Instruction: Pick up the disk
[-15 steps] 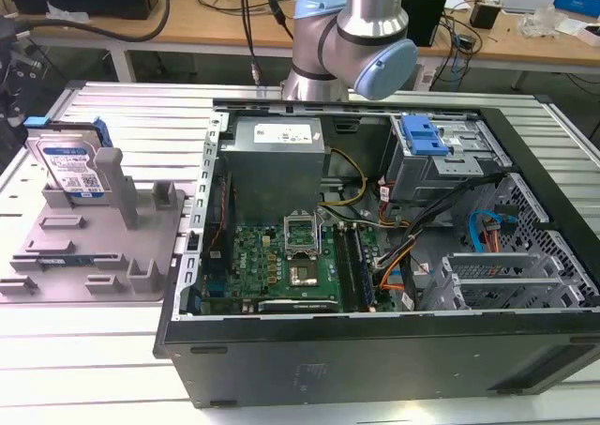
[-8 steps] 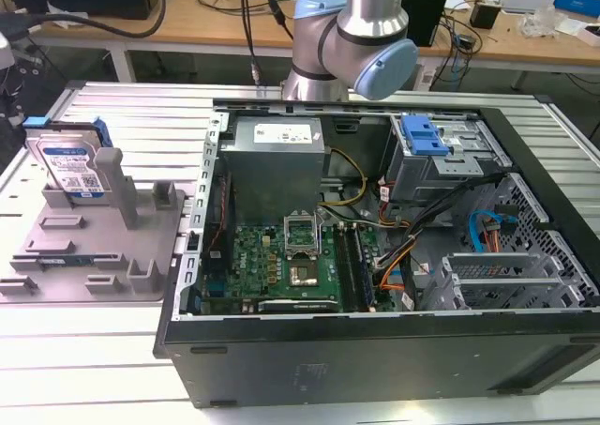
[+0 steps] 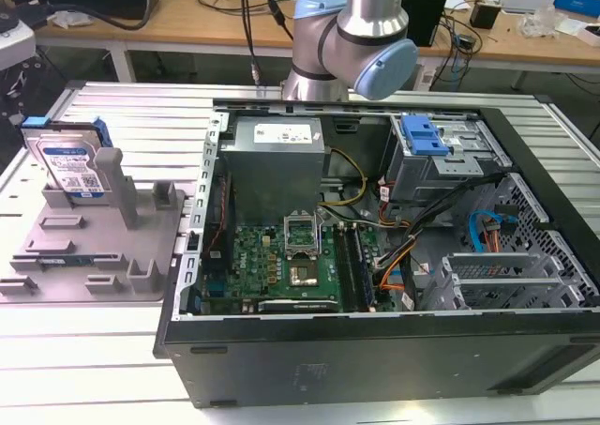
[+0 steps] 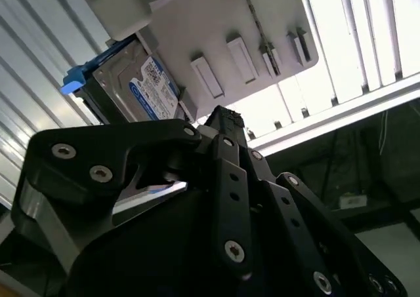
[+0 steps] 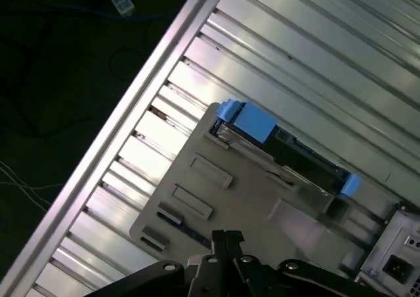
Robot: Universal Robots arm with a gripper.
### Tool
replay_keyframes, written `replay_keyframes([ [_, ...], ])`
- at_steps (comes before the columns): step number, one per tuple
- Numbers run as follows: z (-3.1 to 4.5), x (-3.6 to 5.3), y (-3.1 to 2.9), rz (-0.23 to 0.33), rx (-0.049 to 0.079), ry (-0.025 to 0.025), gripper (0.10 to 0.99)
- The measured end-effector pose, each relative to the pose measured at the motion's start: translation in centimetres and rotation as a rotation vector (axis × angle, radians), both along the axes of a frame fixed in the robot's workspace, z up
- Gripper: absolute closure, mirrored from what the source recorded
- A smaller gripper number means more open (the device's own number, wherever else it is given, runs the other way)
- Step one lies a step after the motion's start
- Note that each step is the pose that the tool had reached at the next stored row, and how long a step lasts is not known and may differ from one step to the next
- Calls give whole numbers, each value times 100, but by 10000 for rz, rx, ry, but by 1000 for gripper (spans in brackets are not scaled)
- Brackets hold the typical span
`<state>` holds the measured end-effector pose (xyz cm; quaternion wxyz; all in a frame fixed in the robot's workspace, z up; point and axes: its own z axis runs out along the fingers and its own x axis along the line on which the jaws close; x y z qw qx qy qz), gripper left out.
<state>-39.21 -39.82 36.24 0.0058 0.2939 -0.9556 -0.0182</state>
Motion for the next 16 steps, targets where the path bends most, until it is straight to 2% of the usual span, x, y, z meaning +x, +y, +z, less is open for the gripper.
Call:
replay_keyframes([
  [1, 0, 0, 0, 164, 0, 0, 918],
  [3, -1, 0, 0, 583, -1, 0, 792],
  [4, -2, 0, 0, 829, 0, 0, 792],
  [6, -3, 0, 0, 1232, 0, 0, 671],
  [7, -5, 1, 0, 1418, 0, -1, 671],
  [9, -9, 0, 0, 1951, 0, 0, 545],
  [16, -22, 0, 0, 3270, -1, 1, 545],
])
